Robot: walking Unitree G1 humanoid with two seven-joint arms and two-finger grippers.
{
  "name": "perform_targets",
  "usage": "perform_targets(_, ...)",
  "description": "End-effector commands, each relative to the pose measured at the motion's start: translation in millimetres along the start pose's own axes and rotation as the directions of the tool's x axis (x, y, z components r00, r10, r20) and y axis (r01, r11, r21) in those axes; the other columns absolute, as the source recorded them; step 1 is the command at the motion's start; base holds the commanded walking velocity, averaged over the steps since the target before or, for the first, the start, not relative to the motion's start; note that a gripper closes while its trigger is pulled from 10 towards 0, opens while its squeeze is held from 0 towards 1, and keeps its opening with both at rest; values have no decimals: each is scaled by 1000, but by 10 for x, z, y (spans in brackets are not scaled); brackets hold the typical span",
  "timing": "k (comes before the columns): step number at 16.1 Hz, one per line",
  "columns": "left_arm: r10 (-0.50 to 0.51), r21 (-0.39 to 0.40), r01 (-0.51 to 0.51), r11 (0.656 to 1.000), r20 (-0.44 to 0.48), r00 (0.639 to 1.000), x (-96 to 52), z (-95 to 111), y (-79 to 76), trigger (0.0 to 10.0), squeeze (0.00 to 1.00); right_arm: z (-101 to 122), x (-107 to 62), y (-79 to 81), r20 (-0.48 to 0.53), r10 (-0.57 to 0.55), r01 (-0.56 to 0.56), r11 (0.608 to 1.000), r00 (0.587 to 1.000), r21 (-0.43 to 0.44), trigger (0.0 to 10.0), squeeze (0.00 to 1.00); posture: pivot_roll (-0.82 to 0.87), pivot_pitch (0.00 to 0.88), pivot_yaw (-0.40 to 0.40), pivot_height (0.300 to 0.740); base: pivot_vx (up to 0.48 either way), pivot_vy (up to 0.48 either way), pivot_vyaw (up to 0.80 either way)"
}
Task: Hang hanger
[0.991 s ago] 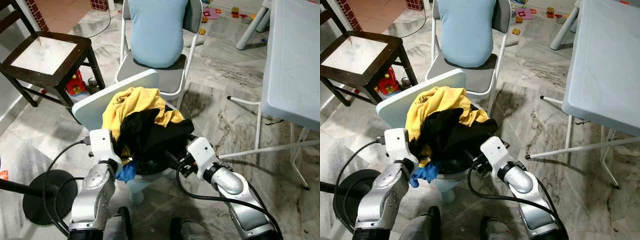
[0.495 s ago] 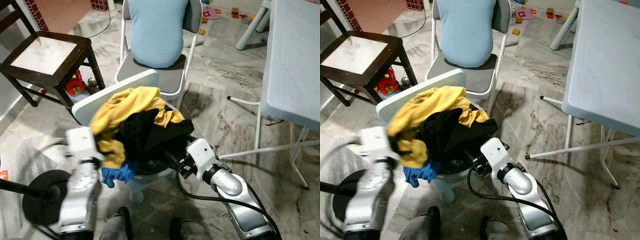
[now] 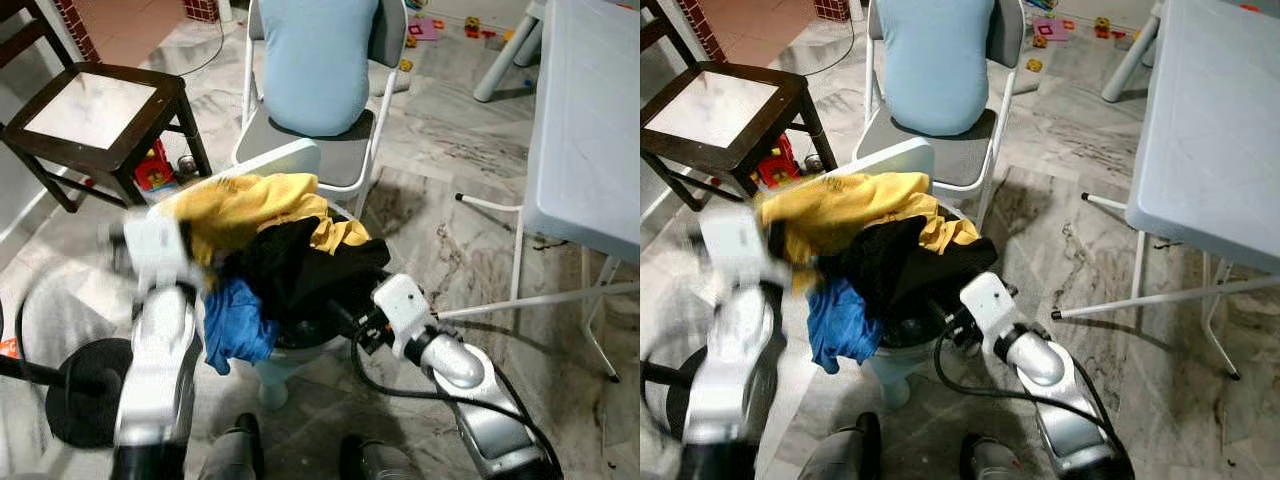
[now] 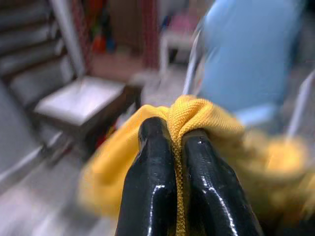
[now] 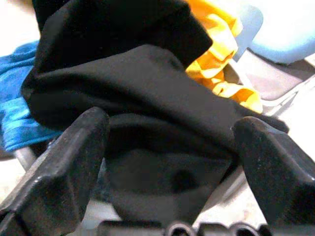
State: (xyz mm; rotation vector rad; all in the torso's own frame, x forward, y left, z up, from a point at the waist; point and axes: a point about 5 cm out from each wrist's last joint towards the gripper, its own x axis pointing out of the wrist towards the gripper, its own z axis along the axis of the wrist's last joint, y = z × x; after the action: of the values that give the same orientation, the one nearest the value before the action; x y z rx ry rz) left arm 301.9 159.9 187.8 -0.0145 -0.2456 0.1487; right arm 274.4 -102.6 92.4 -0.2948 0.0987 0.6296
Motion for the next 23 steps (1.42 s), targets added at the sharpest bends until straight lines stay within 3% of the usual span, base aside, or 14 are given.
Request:
perform_targets(1, -80, -49, 85, 995, 98, 992, 21, 218, -145, 0, 0, -33, -26, 11, -8, -1, 1, 1000, 1000, 4, 10000, 0, -4, 237, -64, 740, 0, 0, 0)
perform_targets(4, -274, -201, 317, 927, 214, 938, 102, 565, -579, 0, 0, -46, -8, -11, -13, -10, 10, 1000, 1000, 5, 10000, 0, 7, 234, -64, 740, 0, 0, 0)
perform_targets(6, -415, -334, 498, 800, 290, 862, 96, 815, -990, 0, 0, -36, 30, 9, -13, -8, 8, 1000, 1000, -3, 10000, 0, 3, 223, -63, 740, 0, 0, 0)
perform_targets(9, -442, -499, 575, 648, 369, 818, 24, 1069, -1074, 0, 0, -54, 6, -16, -20, -19, 19, 1000, 1000, -3, 10000, 0, 0, 222, -63, 740, 0, 0, 0)
perform_targets(10, -418, -558, 543, 628, 346, 840, 23, 1031, -1016, 0, 0, -72, -6, -21, -25, -21, 21, 1000, 999, -3, 10000, 0, 0, 222, -63, 740, 0, 0, 0)
perform_targets(11, -374, -603, 442, 665, 244, 895, 31, 786, -874, 0, 0, -84, -6, -16, -29, -21, 20, 1000, 999, -4, 10000, 0, 4, 226, -61, 740, 0, 0, 0)
perform_targets(14, -293, -624, 215, 752, -23, 956, -96, 171, -539, 0, 0, -76, 8, -8, -29, -18, 17, 1000, 999, -5, 10000, 0, 12, 234, -71, 740, 0, 0, 0)
perform_targets(16, -248, -572, 45, 819, -282, 927, -307, -356, -350, 0, 0, -88, 10, -2, -34, -6, 6, 1000, 999, -10, 10000, 0, 17, 235, -80, 740, 0, 0, 0)
perform_targets(17, -226, -562, -20, 827, -364, 904, -401, -524, -308, 0, 0, -85, 16, 0, -35, 0, 0, 1000, 999, -13, 10000, 0, 15, 234, -85, 740, 0, 0, 0)
perform_targets(19, -264, -586, -1, 811, -366, 892, -416, -543, -392, 0, 0, -74, 30, -14, -34, 1, -2, 1000, 999, -17, 10000, 0, 13, 232, -88, 740, 0, 0, 0)
perform_targets(20, -358, -587, 53, 808, -418, 835, -441, -616, -513, 0, 0, -69, 33, -23, -33, -1, 1, 1000, 999, -20, 10000, 0, 8, 228, -83, 740, 0, 0, 0)
perform_targets(21, -385, -574, 85, 815, -426, 819, -453, -644, -553, 0, 0, -72, 30, -24, -34, -4, 4, 1000, 999, -20, 10000, 0, 4, 228, -82, 740, 0, 0, 0)
perform_targets(22, -394, -573, 96, 814, -424, 816, -453, -648, -568, 0, 0, -73, 30, -23, -35, -6, 5, 1000, 999, -21, 10000, 0, 4, 228, -82, 740, 0, 0, 0)
perform_targets(23, -383, -595, 99, 797, -372, 845, -371, -560, -589, 0, 0, -81, 19, -19, -37, -10, 9, 1000, 999, -19, 10000, 0, -1, 227, -76, 740, 0, 0, 0)
